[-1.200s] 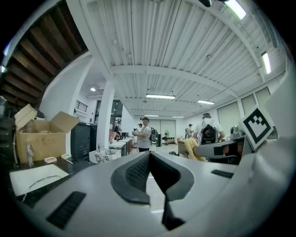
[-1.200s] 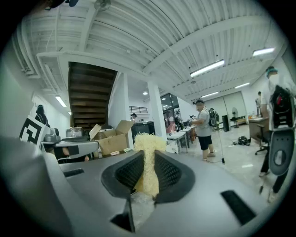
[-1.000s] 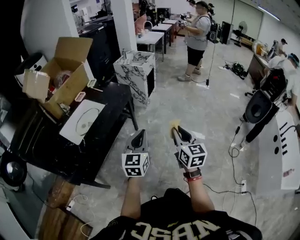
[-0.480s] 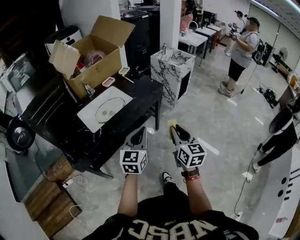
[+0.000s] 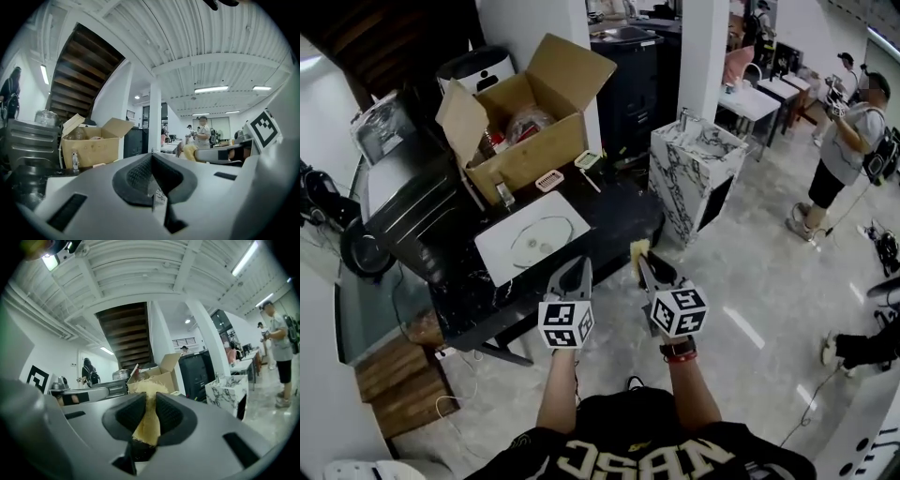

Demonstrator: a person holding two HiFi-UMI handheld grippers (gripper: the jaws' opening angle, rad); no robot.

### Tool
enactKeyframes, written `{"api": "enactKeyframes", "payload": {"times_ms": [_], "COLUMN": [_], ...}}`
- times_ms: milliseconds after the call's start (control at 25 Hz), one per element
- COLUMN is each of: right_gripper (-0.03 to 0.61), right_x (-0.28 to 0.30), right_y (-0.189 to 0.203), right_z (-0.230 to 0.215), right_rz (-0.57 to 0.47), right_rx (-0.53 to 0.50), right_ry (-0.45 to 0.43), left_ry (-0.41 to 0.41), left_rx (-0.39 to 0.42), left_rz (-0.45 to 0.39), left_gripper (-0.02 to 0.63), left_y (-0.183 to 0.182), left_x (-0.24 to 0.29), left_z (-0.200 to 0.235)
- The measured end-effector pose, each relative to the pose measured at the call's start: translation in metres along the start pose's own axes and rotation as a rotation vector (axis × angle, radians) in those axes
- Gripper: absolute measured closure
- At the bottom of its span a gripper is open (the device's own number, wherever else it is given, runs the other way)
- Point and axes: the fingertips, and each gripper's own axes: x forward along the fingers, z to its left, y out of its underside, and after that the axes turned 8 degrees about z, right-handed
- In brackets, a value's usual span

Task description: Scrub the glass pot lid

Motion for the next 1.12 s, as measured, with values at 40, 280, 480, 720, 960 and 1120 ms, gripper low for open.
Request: {"api": "enactKeyframes", "payload": {"times_ms": [40, 280, 480, 720, 960, 1120], "right_gripper": [0.505, 0.503, 0.506, 0.506, 0.506, 0.506], "right_x": [0.009, 0.063, 0.128, 0.223, 0.311, 0.352], "right_y": [0.003, 0.030, 0.030, 0.025, 0.001, 0.008], "right_z": [-0.003, -0.002, 0.026, 0.068, 0.107, 0.141], "right_rz": [0.011, 0.096, 0.148, 0.201, 0.227, 0.262], "right_rx": [0.005, 0.038, 0.021, -0.078, -0.148, -0.185], "right_ry": [-0.018, -0.139, -0.243, -0.339, -0.407, -0.466], "left_ry": [-0.027, -0.152, -0.242, -0.302, -0.457, -0.501], "left_rx": [-0.002, -0.020, -0.050, -0.117, -0.099, -0.147], "left_rz": [0.007, 0.088, 0.110, 0.073, 0.151, 0.187], "left_gripper": [0.601, 0.601, 0.601, 0.601, 0.600, 0.600], "left_y": [0.003, 0.031, 0.036, 0.046, 0.050, 0.071], "left_x": [0.004, 0.018, 0.030, 0.054, 0.065, 0.053], "left_z": [0.006, 0.042, 0.101, 0.195, 0.302, 0.354]}}
